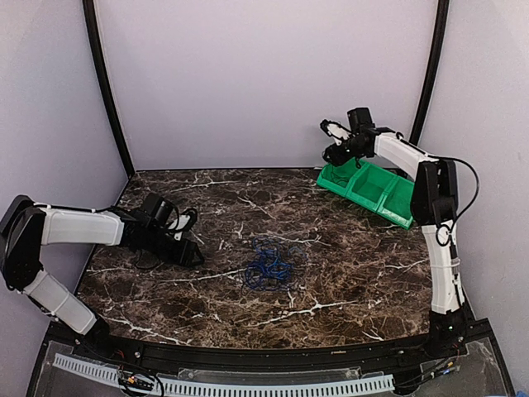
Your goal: Untangle the cables
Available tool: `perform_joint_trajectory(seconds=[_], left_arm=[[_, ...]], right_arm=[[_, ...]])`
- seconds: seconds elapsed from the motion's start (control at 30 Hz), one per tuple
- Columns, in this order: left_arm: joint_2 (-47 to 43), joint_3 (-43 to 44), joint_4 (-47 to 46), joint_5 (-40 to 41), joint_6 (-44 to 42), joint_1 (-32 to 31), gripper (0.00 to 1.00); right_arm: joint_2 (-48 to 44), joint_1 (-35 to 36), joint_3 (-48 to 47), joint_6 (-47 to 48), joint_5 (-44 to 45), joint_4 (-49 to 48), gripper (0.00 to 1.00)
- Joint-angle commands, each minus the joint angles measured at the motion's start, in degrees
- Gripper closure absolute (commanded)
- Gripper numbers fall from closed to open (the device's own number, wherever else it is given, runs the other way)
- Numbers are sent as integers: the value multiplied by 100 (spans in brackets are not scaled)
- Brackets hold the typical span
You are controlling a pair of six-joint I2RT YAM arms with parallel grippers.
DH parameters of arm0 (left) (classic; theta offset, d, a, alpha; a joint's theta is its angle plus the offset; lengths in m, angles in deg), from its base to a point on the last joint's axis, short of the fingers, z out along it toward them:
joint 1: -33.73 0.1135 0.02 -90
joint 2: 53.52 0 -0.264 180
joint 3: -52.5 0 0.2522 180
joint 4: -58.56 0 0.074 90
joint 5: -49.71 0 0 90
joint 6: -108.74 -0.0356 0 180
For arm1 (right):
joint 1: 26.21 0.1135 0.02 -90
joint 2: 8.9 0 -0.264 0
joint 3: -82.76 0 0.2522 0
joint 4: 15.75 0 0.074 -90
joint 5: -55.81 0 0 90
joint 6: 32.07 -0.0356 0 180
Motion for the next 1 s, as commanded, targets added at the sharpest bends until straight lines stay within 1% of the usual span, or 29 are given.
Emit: perform_joint_trajectory(seconds=[0.0,0.1,0.2,0.3,0.47,0.57,0.73,0.8,0.97], left_arm=[[-199,10,114,78,6,-63,41],[-170,27,115,88,-24,-62,41],[-82,84,145,85,-49,-61,41],[-26,105,184,70,-59,-65,41],[-60,73,184,77,-56,-66,41],[-76,70,186,83,-56,-66,41],[-50,84,186,85,-74,-66,41],[-32,91,195,79,-80,-67,41],[1,100,192,57,-91,-68,41]], right_arm=[[239,45,-97,-33,-45,-346,48],[143,46,218,-187,180,-816,49],[290,46,61,-300,235,-822,48],[474,35,-63,-437,442,-893,49],[641,21,-68,-670,495,-1013,56],[666,-3,-46,-796,593,-1009,65],[425,-134,417,-973,563,-1182,76],[364,-192,610,-997,563,-1235,79],[451,-320,685,-1070,531,-1151,86]])
